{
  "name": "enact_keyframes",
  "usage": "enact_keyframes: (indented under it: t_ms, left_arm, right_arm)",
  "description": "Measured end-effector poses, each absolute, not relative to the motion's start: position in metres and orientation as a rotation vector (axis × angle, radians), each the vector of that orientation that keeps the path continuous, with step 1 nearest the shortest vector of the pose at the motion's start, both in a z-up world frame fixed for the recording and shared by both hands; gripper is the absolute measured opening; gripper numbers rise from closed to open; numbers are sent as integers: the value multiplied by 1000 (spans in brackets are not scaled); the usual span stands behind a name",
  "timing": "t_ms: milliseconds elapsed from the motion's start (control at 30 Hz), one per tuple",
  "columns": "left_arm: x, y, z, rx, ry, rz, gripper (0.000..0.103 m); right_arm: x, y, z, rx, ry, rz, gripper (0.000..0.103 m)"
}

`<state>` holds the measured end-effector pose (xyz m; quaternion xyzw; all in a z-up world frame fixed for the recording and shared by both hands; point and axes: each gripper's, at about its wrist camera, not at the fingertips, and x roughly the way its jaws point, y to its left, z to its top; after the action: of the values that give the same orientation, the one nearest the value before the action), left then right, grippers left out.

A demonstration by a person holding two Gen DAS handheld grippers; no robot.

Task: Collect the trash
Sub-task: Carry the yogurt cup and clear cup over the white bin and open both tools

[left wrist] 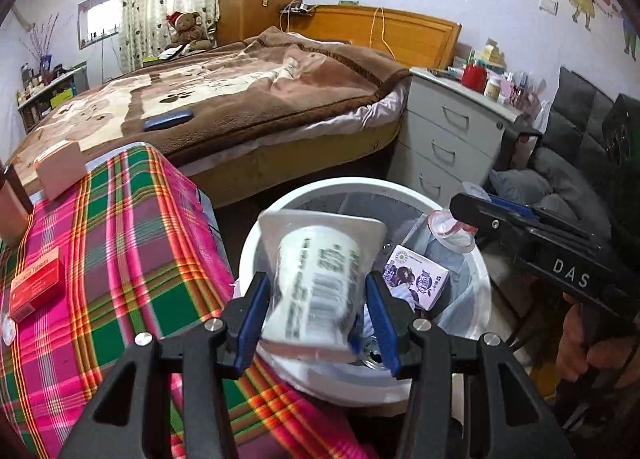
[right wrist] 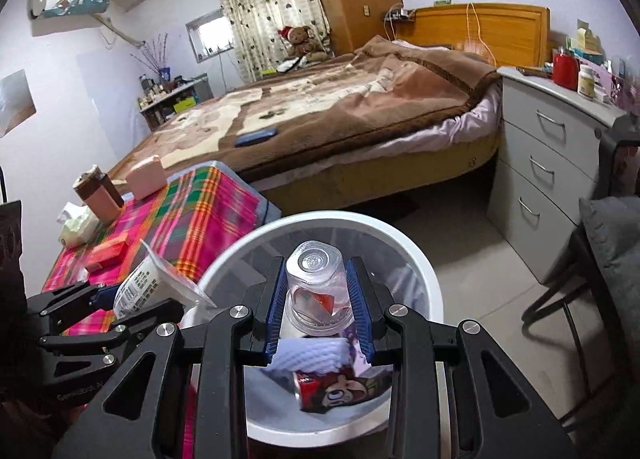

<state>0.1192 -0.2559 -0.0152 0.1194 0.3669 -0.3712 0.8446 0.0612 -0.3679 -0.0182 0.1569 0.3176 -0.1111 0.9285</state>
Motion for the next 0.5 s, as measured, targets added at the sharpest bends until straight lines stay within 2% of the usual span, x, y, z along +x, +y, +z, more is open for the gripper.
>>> enact_keyframes:
  t_ms: [167, 233, 367, 433, 467, 500]
  left_arm:
    - [121, -266, -19, 241, 780, -796, 52]
    - [122, -265, -20, 236, 785, -791, 58]
    - [123, -262, -20, 223, 787, -795, 59]
    - [123, -260, -19, 218, 782, -790, 64]
    - [123, -258, -18, 216, 781, -784, 64]
    - [124, -256, -18, 217, 778, -782, 64]
  right_arm:
    - [64, -378, -30, 346, 691, -246, 32]
    - [65, -382, -33, 364, 701, -248, 32]
    - [65, -382, -35, 374, 716, -246, 32]
    - [65, -381, -35, 368, 719, -256, 34]
    - [65, -383, -36, 372, 720, -253, 37]
    - [64, -382, -36, 376, 720, -253, 44]
